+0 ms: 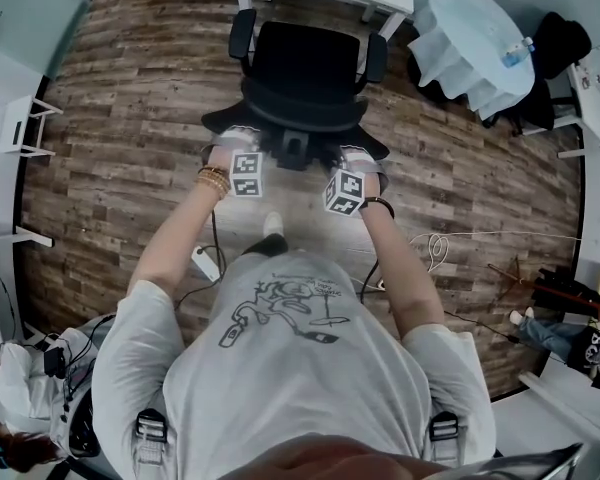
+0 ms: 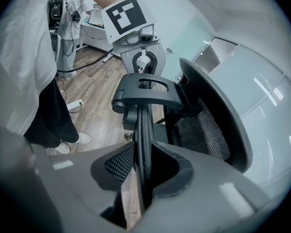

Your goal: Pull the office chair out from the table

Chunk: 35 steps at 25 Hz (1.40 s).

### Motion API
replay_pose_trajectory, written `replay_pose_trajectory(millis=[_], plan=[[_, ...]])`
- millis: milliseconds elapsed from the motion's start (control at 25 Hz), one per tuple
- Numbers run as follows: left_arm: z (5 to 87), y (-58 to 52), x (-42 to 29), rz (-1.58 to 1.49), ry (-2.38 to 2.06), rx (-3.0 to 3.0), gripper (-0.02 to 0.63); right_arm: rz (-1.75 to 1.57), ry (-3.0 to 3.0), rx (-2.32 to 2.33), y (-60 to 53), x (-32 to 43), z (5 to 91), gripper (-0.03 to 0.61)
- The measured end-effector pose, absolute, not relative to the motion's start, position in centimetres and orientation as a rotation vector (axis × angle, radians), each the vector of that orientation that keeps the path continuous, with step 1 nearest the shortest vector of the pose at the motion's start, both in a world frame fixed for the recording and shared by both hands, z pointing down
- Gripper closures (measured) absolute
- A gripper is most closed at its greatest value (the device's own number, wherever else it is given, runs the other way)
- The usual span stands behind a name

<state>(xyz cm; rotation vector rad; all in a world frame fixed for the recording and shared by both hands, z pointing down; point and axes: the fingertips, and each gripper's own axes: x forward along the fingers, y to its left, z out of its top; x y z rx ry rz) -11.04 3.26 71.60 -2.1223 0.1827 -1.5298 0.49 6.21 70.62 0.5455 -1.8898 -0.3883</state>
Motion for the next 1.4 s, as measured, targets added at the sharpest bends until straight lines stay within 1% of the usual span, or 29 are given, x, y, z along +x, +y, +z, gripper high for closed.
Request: replay_pose_trajectory(millis=[440,800,1000,1120,1160,1240,1400], plan=[[71.6,8.9,-10.8,-1.529,0.192,-2.123,0.515,-0.405,-1.902,0.528,11.7,0.7,70.6,0.476],[71.5,10.6,-10.1,-1.539,0.212,-2.123,0.512,-0.409,-1.91,0.522,13.4,1.4,70.6,0.474],[71.2,10.3,-10.0,-1.563,0.262,-2.125,0.497,-0.384,-1.911,0.539,13.0,1.4,70.3,0.462],[70.5,10.1,-10.0,-1.55,0.287,-2.141,0.485,-0.333,-1.94,0.542,12.8,1.3,69.7,0.44],[70.2,10.1,-10.0,-1.538,0.296,-2.148,0.486,-0.312,-1.959,0.553,12.7,1.3,69.4,0.453],[69.2,10.4,-10.0,-1.498,0.328,-2.187,0.491,-0.256,-2.009,0.591,12.9,1.3,68.5,0.456],[66.5,11.6,-10.1,-1.379,0.471,-2.319,0.523,-0.159,-2.116,0.688,14.0,1.3,66.3,0.494]])
